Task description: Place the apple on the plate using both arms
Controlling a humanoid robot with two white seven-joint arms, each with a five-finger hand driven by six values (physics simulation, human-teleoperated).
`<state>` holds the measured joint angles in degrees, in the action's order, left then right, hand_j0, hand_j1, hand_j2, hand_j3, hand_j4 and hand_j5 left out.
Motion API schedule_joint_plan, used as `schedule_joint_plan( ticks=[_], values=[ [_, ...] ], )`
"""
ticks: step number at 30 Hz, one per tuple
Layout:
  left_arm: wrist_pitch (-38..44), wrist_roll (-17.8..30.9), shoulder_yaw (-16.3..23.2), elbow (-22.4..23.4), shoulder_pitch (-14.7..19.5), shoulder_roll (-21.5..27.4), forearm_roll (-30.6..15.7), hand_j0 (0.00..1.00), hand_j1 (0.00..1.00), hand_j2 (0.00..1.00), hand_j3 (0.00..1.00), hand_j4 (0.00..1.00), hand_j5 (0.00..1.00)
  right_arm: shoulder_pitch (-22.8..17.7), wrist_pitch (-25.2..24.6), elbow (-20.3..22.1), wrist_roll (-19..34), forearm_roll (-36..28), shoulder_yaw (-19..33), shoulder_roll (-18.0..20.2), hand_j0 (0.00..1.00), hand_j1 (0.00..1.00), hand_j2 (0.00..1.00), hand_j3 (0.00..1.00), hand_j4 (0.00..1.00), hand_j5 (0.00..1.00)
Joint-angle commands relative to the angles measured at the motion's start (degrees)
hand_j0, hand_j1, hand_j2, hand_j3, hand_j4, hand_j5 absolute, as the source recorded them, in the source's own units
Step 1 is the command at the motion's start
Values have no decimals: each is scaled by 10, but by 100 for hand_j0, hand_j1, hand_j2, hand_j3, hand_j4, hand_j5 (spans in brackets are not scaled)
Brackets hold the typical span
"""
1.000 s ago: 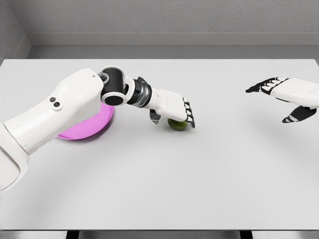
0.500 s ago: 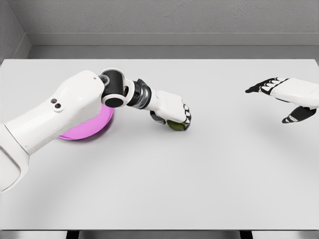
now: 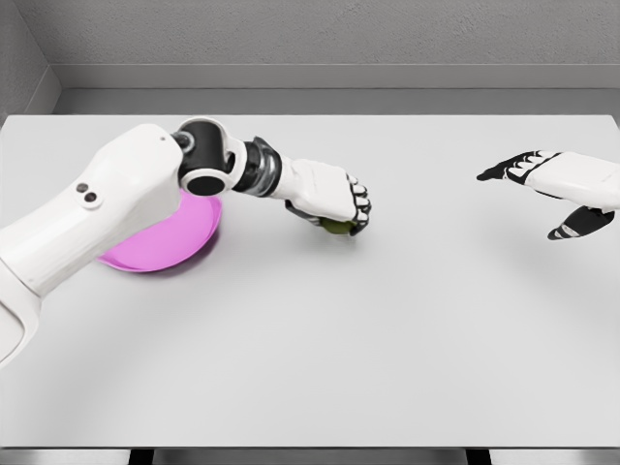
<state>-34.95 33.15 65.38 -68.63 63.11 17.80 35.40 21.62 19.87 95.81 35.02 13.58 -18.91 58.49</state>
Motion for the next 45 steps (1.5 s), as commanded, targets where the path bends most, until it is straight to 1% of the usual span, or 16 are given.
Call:
schedule_joint_plan(
  ticks=[1,4,6,11,12,16,18,22,24,25,28,30,37,40,42,45],
  values=[
    [0,-2,-16,-30,0,33,-9,23,23,23,23,23,23,0,-1,1,0,-2,0,1,100,100,100,100,100,100],
    [0,-1,-18,-80,3,103,-43,22,22,22,22,22,22,0,-1,1,0,-1,0,0,100,100,100,100,100,100],
    [0,-1,-38,-102,-2,144,-48,22,22,22,22,22,22,0,-1,1,0,-2,0,1,100,100,100,100,100,100],
    [0,-2,-62,-122,-8,245,-89,22,22,22,22,22,22,0,-1,1,0,-2,0,1,100,100,100,100,100,100],
    [0,-2,-67,-122,-18,261,-101,23,23,23,23,23,23,0,-1,1,0,-2,0,0,100,100,100,100,100,100],
    [0,-2,-98,-115,-52,284,-99,23,23,23,23,23,23,0,-1,1,0,-2,0,0,100,100,100,100,100,100],
    [0,-2,-110,-112,-83,295,-95,24,24,24,24,24,24,0,-1,1,0,-2,0,0,100,100,100,100,100,100],
    [0,-2,-112,-85,-92,295,-95,26,26,26,26,26,26,0,-1,1,0,-2,-1,0,100,100,100,100,100,100],
    [0,-2,-120,-71,-92,293,-95,37,37,37,37,37,37,0,-1,1,0,-2,-1,0,100,100,100,100,100,100],
    [0,-1,-119,-68,-93,291,-95,55,55,55,55,55,55,0,-1,1,0,-2,0,0,100,100,100,100,100,100],
    [0,-1,-119,-56,-93,290,-94,95,95,95,95,95,95,0,-1,1,0,-1,0,1,100,100,100,100,100,100],
    [0,-1,-119,-50,-97,290,-92,99,99,99,99,99,99,-1,-1,2,0,-2,0,2,100,100,100,100,100,100],
    [0,-2,-126,-43,-96,291,-102,100,100,100,100,100,100,-3,-1,4,0,-2,0,4,100,100,100,100,100,100],
    [0,-2,-149,-39,-98,297,-180,100,100,100,100,100,100,-3,-1,3,0,-1,0,3,100,100,100,100,100,100],
    [0,-2,-155,-12,-98,298,-227,100,100,100,100,100,100,-2,-1,4,0,-2,0,3,100,100,100,100,100,100],
    [0,-2,-216,6,-139,313,-279,100,100,100,100,100,100,-2,-1,3,0,-2,0,5,100,100,100,100,100,100]
  ],
)
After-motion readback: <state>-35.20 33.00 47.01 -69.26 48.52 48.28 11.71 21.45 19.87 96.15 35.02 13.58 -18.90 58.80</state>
